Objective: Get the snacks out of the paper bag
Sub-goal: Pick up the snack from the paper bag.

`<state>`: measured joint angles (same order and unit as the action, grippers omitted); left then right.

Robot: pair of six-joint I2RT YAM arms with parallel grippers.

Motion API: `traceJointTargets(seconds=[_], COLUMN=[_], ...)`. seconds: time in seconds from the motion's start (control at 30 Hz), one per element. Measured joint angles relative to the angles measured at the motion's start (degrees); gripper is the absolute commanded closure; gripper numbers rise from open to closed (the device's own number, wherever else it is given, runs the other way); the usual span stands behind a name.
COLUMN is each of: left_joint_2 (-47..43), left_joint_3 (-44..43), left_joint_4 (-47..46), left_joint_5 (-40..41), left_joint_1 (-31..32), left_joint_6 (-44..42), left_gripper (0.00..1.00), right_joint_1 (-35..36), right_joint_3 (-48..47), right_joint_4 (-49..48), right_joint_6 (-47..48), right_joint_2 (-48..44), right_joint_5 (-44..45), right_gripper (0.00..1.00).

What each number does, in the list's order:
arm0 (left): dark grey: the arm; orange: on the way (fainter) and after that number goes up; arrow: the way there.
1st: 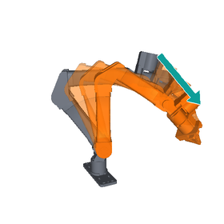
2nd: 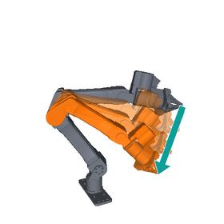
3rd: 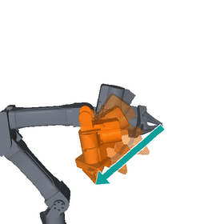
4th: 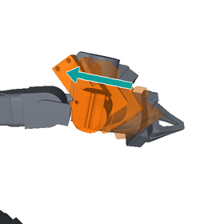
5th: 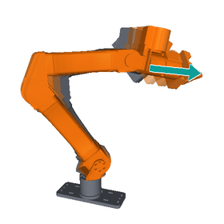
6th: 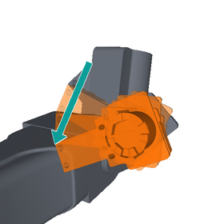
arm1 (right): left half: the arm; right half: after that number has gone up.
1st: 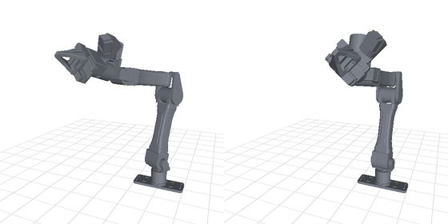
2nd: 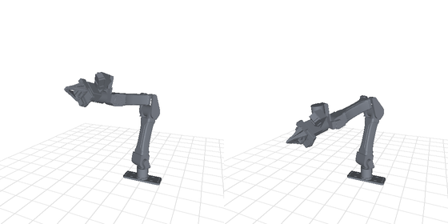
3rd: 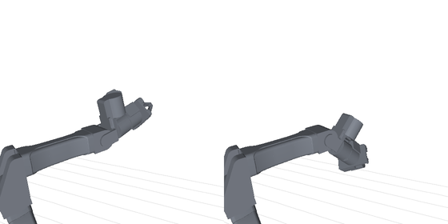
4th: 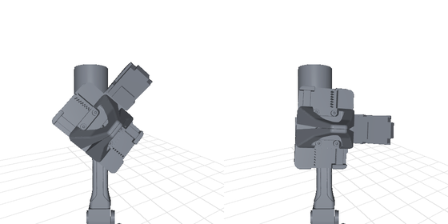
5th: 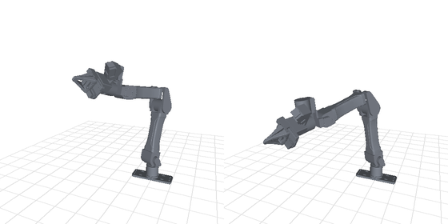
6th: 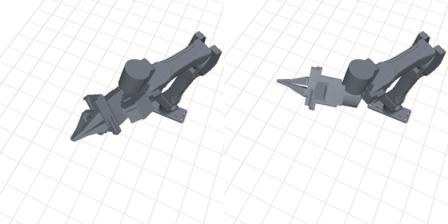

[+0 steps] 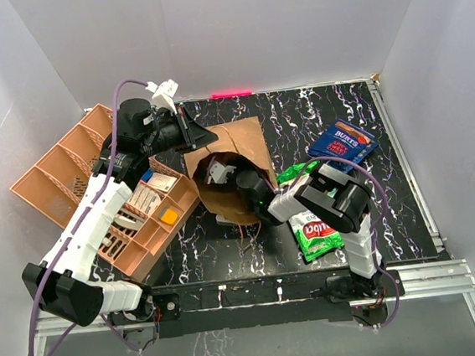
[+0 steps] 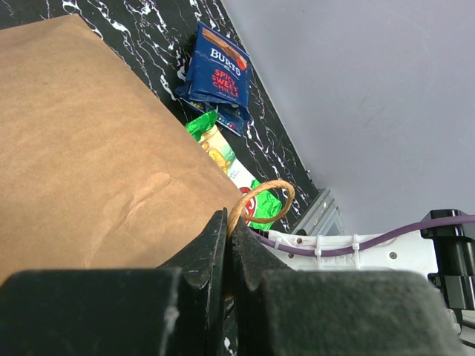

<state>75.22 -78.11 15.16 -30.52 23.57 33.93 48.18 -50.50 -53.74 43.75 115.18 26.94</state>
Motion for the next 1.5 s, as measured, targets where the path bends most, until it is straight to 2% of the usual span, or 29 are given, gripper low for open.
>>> traceJointTargets(seconds=[0.07,0.23,0.4,0.6,0.93,1.13,1.33,1.5], left_joint_2=[0.0,-0.1,-0.6,-0.8,-0.8,-0.8,-0.8,-0.8], left_joint_3=[0.0,0.0,0.0,0.0,0.0,0.0,0.2,0.3], left_joint_4=[0.3,0.9,1.4,1.6,1.6,1.6,1.5,1.6], left_joint_5=[0.1,0.6,1.4,2.5,3.2,3.4,3.6,4.5], left_joint_1=[0.0,0.0,0.0,0.0,0.0,0.0,0.0,0.0], left_joint_6=[-0.3,-0.6,-1.0,-1.8,-2.4,-2.4,-2.8,-3.5], left_gripper=[1.0,1.0,1.0,1.0,1.0,1.0,1.0,1.0], right_joint_1=[-0.3,-0.3,-0.3,-0.3,2.1,3.1,3.1,3.1], right_joint_3=[-0.4,-0.6,0.7,4.7,8.1,8.2,7.0,4.4], right_joint_4=[0.3,1.5,7.5,14.0,25.8,34.8,48.8,63.2], right_joint_6=[-0.6,-2.0,-5.7,-12.7,-24.1,-29.9,-33.9,-36.3], right_joint_2=[0.0,0.0,-4.2,-16.5,-32.0,-46.6,-60.2,-70.9], right_joint_5=[-0.2,-0.8,-4.0,-9.4,-18.5,-27.0,-36.0,-36.8], right_gripper=[0.77,0.92,0.93,0.93,0.93,0.93,0.93,0.93])
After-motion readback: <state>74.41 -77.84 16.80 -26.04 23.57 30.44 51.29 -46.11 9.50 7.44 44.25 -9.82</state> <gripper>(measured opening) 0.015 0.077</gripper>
